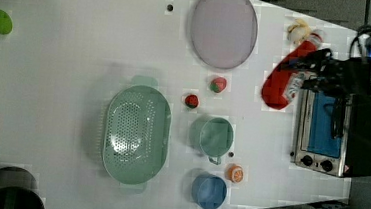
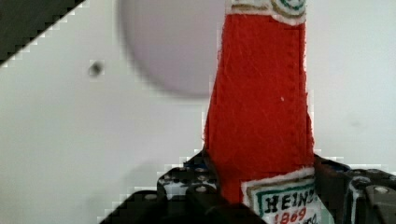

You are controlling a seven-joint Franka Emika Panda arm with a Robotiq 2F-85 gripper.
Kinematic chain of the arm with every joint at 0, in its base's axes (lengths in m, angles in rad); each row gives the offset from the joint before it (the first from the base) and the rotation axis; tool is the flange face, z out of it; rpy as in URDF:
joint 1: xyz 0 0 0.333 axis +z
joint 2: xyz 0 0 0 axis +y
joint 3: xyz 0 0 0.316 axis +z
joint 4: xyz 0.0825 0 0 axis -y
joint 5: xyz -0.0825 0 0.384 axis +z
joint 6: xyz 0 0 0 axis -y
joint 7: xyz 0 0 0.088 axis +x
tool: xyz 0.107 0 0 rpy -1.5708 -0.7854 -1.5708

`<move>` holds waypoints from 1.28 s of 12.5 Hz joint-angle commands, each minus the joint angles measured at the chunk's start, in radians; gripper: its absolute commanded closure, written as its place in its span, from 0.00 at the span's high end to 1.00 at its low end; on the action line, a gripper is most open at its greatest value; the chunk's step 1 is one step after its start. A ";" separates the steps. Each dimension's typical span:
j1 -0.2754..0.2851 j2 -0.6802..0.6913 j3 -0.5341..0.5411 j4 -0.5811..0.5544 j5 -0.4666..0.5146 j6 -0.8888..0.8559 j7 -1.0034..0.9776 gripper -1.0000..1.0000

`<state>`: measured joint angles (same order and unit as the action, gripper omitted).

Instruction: Pick ketchup from strainer and place it on the table

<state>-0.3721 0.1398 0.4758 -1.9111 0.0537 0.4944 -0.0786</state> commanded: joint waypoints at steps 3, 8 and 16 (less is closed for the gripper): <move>-0.015 -0.018 -0.111 -0.063 0.007 -0.011 -0.098 0.60; -0.015 -0.010 -0.153 -0.234 0.007 0.032 -0.098 0.60; -0.015 0.165 -0.163 -0.392 -0.053 0.389 -0.098 0.73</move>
<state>-0.3909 0.3083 0.3171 -2.3086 0.0052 0.8403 -0.1401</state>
